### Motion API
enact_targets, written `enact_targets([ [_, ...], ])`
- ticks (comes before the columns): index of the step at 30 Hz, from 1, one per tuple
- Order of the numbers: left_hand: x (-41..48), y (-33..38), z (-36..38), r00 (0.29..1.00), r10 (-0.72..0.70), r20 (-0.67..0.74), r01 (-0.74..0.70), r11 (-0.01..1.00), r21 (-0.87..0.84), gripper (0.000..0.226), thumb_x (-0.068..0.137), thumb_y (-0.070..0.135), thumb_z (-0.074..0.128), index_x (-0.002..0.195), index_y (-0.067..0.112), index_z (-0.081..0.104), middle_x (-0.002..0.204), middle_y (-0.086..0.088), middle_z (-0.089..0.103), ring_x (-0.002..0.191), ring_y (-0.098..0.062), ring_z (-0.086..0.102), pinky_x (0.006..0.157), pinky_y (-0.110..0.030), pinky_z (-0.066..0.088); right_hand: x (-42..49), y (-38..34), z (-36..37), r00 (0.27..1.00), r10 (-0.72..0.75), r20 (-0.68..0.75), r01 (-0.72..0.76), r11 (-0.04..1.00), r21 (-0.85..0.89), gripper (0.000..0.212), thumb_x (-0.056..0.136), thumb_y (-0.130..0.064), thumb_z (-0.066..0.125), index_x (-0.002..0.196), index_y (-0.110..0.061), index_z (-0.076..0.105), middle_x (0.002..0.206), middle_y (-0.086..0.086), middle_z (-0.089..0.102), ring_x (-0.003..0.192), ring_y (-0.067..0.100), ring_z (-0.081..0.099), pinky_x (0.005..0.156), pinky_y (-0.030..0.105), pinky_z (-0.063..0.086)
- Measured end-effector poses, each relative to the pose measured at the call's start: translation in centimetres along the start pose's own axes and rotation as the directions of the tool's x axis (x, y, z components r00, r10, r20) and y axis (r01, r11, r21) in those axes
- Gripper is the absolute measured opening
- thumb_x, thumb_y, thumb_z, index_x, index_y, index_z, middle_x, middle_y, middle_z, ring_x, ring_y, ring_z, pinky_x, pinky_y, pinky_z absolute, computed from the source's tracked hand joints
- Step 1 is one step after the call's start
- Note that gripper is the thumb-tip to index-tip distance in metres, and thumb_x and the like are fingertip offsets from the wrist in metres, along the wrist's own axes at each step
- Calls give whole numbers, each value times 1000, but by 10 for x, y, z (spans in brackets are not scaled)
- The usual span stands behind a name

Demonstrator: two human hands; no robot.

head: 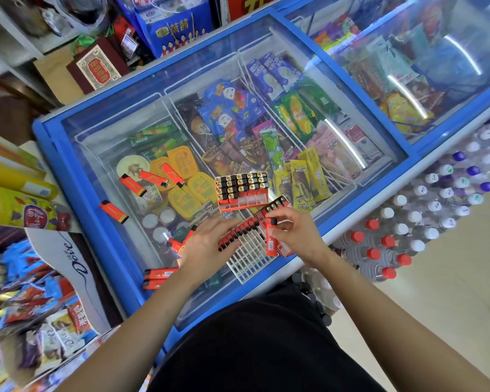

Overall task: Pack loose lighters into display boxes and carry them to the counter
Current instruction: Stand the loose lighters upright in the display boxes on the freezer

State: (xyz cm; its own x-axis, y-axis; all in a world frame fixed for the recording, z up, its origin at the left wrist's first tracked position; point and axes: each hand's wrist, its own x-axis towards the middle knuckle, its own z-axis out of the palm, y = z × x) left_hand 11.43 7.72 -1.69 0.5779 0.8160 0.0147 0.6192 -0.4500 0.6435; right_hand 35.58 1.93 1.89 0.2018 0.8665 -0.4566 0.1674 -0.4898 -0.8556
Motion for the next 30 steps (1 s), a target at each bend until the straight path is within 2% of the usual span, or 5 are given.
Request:
enact_targets([
  [4, -26, -9, -6, 997, -79, -22, 77, 993, -90, 36, 92, 27, 74, 126, 21, 70, 115, 8, 68, 96, -8, 65, 80, -32, 59, -5, 7, 3, 995, -46, -91, 41, 997, -60, 24, 84, -1, 75, 101, -18, 75, 96, 7, 71, 78, 10, 66, 68, 24, 57],
  [13, -35, -5, 0, 964, -260, -52, 239, 937, -253, 29, 90, 19, 76, 118, 21, 74, 104, 12, 68, 81, -5, 66, 76, -25, 59, -12, 20, 29, 947, -194, -256, 123, 956, -267, 17, 87, -6, 74, 91, -21, 68, 89, -18, 65, 83, 0, 65, 74, 8, 49],
  [23, -39, -5, 2, 956, -286, -65, 258, 926, -275, 29, 90, 20, 76, 119, 25, 73, 106, 13, 68, 83, -1, 65, 77, -23, 58, 0, 35, 41, 857, -497, -138, 308, 708, -636, 8, 86, -5, 75, 90, -10, 71, 86, -1, 63, 73, 11, 53, 60, 27, 51],
  [26, -44, -9, 0, 966, -257, -24, 239, 923, -300, 38, 91, 19, 75, 128, 24, 69, 112, 12, 67, 90, -3, 67, 82, -23, 58, 0, 36, 44, 872, -486, -65, 337, 691, -639, 10, 85, -5, 77, 88, -8, 69, 82, 4, 66, 66, 20, 59, 54, 40, 55],
  [30, -68, -22, -13, 971, -239, -25, 223, 935, -276, 52, 89, 21, 77, 137, 26, 61, 119, 14, 64, 97, 1, 66, 84, -13, 54, 1, 30, 42, 932, -361, -27, 274, 752, -599, 14, 88, -21, 76, 98, -12, 70, 87, 1, 70, 72, 19, 66, 68, 38, 59],
])
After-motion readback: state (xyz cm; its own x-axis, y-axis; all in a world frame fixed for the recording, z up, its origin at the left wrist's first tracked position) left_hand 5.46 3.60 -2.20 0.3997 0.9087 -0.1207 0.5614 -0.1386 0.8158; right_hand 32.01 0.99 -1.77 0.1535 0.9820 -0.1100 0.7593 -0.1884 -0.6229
